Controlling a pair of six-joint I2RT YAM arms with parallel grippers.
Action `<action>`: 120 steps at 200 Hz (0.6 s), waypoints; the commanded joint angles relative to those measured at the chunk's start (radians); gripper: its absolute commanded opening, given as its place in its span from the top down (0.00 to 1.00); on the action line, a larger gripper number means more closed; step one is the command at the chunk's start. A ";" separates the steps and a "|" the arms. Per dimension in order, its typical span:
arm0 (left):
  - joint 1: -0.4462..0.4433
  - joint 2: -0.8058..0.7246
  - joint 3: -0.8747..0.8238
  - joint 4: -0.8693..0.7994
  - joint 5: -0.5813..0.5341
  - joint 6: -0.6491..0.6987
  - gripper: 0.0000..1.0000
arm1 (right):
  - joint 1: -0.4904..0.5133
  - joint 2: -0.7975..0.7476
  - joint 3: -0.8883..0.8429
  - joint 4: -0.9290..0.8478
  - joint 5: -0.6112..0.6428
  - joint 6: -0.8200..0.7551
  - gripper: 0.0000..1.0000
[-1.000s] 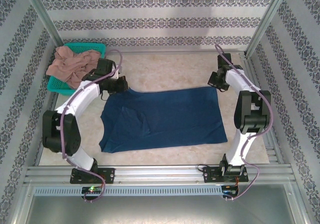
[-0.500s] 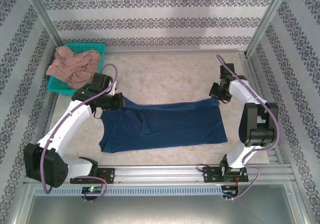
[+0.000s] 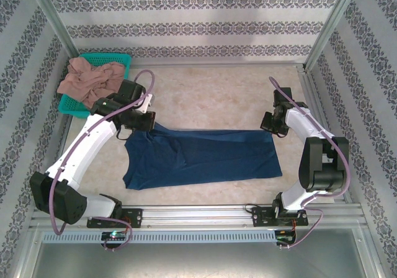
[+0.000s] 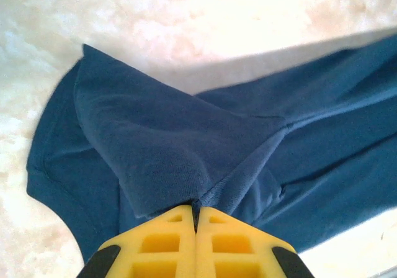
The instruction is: Fold the inside-out t-shirt
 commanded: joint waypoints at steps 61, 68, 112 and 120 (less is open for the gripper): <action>-0.236 0.115 -0.012 -0.222 0.050 0.125 1.00 | 0.010 -0.050 -0.096 -0.023 0.025 0.007 0.92; -0.251 0.116 -0.035 -0.216 0.065 0.126 1.00 | 0.010 -0.058 -0.118 -0.019 0.013 0.023 0.90; -0.318 0.180 -0.116 -0.141 0.128 0.094 0.96 | 0.026 -0.180 -0.205 0.041 0.006 0.084 0.64; -0.318 0.184 -0.122 -0.119 0.135 0.089 0.93 | 0.060 -0.206 -0.210 0.065 -0.002 0.087 0.58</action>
